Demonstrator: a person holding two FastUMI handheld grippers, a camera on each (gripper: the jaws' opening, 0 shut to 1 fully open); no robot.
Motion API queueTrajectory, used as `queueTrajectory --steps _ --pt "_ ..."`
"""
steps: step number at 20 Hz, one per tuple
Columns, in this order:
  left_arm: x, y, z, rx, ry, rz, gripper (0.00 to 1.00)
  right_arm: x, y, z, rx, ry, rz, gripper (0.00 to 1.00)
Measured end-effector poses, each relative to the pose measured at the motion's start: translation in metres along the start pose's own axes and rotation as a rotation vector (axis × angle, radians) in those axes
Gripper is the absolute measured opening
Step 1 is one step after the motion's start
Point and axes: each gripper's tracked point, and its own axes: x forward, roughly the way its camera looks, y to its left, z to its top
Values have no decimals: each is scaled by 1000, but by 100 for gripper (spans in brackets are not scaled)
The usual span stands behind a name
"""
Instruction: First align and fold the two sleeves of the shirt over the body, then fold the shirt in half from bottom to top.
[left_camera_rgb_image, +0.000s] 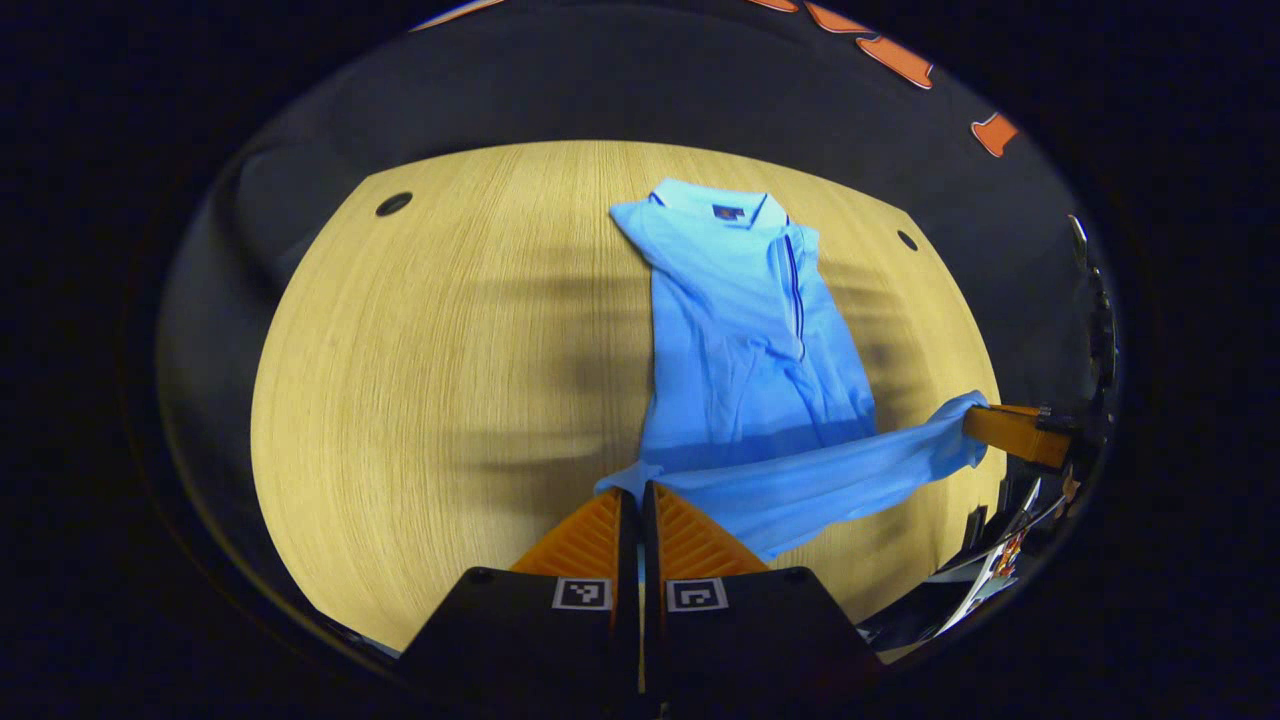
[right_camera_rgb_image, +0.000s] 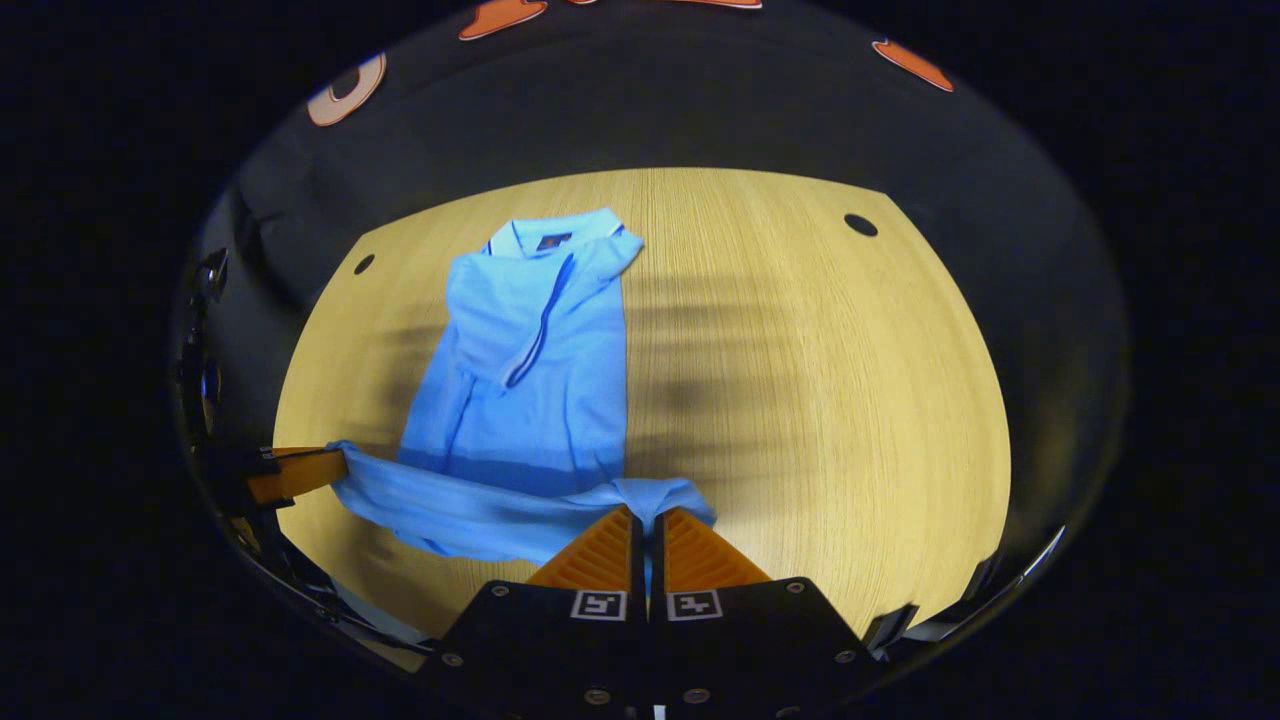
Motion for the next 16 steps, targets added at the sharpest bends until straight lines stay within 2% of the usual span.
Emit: queueTrajectory --steps 2,7,8,13,16 --pt "10 2 47 12 -37 6 7 11 0 47 -30 -48 -24 1" --pt "33 7 142 21 -106 10 7 39 -2 127 -40 -122 -61 0" --pt "30 16 153 26 -116 18 6 51 -2 137 -15 -113 -60 0" --pt "86 27 208 10 -152 31 7 103 -8 168 22 -121 -83 0" --pt "118 39 218 42 -144 70 6 132 -11 182 -13 -163 -98 0"
